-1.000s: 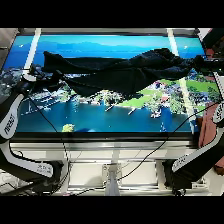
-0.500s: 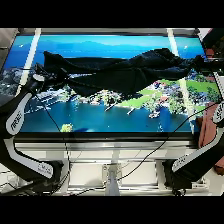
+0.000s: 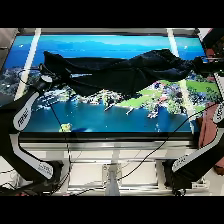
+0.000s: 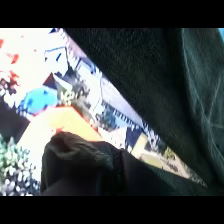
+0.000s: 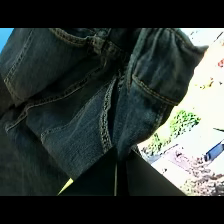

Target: Fold the clothes and pants, and hang the long-sleeved shirts on hangers.

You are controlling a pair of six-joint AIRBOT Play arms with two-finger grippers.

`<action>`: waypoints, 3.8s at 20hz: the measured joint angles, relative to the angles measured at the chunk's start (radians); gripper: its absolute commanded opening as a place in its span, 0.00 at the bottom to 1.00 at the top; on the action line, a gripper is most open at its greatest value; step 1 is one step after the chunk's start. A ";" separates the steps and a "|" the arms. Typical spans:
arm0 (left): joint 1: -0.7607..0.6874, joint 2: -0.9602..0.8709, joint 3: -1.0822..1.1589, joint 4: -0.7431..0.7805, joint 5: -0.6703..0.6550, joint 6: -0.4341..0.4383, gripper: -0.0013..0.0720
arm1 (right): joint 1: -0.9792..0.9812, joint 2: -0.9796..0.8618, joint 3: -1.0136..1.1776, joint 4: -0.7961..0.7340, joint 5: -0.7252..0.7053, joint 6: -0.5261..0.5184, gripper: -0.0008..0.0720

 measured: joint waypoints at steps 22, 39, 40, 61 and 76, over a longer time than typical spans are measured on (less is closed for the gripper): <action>0.153 0.457 0.257 0.567 -0.538 0.185 0.06 | 0.000 0.383 -0.013 -0.126 0.300 0.045 0.06; 0.306 0.575 -0.147 0.824 -0.852 0.164 0.06 | -0.002 1.015 -0.978 -0.420 0.186 -0.063 0.06; 0.306 0.568 -0.150 0.825 -0.852 0.162 0.06 | -0.002 1.033 -1.002 -0.431 0.172 -0.064 0.06; 0.572 0.605 -0.356 0.640 -0.827 0.276 0.69 | -0.002 1.077 -1.067 -0.464 -0.021 -0.074 0.06; 0.559 0.373 -0.472 0.160 -0.659 0.508 0.07 | -0.002 1.077 -1.067 -0.463 -0.049 -0.076 0.06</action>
